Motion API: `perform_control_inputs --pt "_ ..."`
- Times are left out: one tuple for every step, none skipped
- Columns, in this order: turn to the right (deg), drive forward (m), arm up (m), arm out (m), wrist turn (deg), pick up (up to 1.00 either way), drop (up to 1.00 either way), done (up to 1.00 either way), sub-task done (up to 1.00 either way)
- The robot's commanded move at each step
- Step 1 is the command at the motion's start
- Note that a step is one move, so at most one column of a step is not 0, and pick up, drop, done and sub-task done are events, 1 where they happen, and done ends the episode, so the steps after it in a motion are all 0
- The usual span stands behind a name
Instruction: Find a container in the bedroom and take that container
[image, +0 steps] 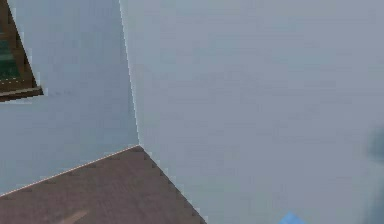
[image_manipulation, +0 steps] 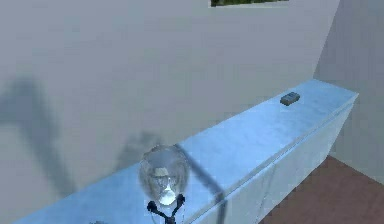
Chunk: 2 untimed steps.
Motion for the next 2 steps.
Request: perform_control_inputs --pt "0.0 0.00 0.00 0.00 0.0 1.00 0.00 0.00 0.00" --pt "0.0 0.00 0.10 0.00 0.0 0.00 0.00 0.00 0.00"
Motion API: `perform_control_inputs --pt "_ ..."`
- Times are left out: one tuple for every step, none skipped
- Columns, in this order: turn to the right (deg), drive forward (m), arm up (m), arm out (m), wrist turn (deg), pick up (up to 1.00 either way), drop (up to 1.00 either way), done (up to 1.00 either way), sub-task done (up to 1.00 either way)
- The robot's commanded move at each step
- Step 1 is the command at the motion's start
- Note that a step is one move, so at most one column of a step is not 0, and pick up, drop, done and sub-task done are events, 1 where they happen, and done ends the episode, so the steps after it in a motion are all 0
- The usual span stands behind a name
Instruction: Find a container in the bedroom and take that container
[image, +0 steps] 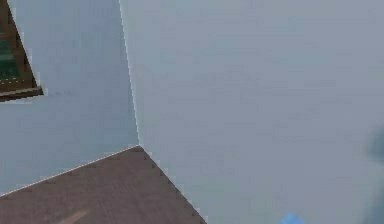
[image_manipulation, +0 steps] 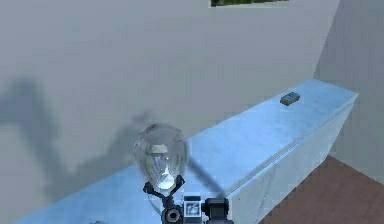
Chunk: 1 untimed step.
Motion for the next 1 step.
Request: perform_control_inputs --pt "0.0 0.00 0.00 0.00 0.0 0.00 0.00 1.00 0.00"
